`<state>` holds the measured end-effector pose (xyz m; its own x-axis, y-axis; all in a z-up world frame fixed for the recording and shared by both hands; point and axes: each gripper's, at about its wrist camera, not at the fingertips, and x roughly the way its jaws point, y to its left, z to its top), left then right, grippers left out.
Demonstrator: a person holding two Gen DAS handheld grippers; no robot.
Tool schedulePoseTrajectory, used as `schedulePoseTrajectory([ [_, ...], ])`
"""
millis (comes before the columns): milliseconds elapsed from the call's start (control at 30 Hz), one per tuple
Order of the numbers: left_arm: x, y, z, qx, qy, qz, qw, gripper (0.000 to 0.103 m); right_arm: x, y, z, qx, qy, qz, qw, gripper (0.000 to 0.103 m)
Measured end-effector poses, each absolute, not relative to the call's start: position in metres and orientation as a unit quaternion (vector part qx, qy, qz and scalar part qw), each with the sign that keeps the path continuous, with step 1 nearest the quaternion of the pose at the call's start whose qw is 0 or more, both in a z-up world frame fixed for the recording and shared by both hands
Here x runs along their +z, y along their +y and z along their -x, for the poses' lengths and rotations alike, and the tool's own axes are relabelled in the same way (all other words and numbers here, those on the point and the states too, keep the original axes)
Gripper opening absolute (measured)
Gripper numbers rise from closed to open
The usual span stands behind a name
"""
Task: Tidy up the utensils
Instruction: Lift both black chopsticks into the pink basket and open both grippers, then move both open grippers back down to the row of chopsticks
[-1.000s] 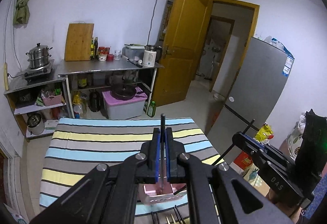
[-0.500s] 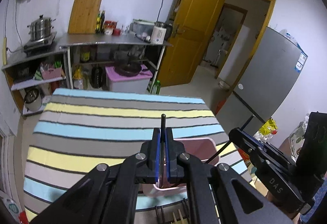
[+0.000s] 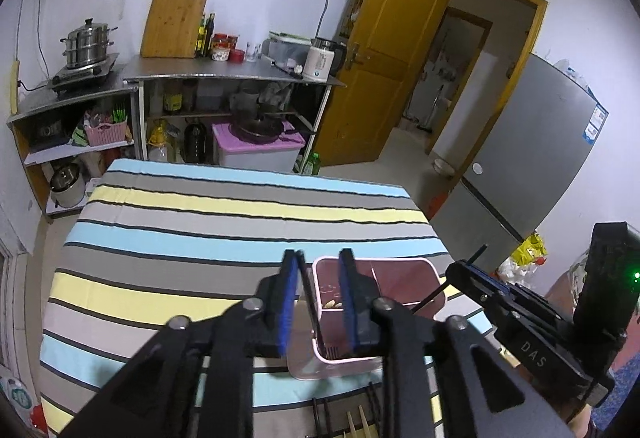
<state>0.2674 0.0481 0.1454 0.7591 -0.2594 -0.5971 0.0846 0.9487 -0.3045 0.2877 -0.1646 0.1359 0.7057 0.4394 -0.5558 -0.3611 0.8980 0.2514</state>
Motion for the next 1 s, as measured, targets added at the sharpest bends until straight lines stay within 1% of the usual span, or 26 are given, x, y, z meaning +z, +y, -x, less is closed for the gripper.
schedulePoseTrajectory([
  [33, 0.148, 0.049, -0.264, -0.094, 0.331, 0.132, 0.93, 0.026, 0.138, -0.166, -0.286, 0.218, 0.313, -0.064, 0.922, 0.014],
  [67, 0.15, 0.05, -0.261, -0.093, 0.327, 0.132, 0.931, 0.029, 0.14, -0.168, -0.284, 0.218, 0.311, -0.065, 0.923, 0.014],
  [133, 0.155, 0.051, -0.257, -0.09, 0.32, 0.132, 0.934, 0.03, 0.145, -0.175, -0.277, 0.218, 0.306, -0.068, 0.924, 0.015],
  [333, 0.166, 0.053, -0.225, -0.096, 0.293, 0.129, 0.942, 0.032, 0.156, -0.193, -0.252, 0.214, 0.288, -0.08, 0.93, 0.015],
  [433, 0.164, 0.051, -0.204, -0.098, 0.284, 0.128, 0.945, 0.032, 0.156, -0.203, -0.233, 0.209, 0.284, -0.081, 0.932, 0.015],
  [667, 0.138, 0.043, -0.158, -0.11, 0.275, 0.13, 0.946, 0.032, 0.135, -0.224, -0.183, 0.196, 0.281, -0.067, 0.937, 0.015],
  [1000, 0.09, 0.028, -0.115, -0.113, 0.297, 0.117, 0.941, 0.032, 0.092, -0.229, -0.14, 0.191, 0.308, -0.051, 0.931, 0.015],
])
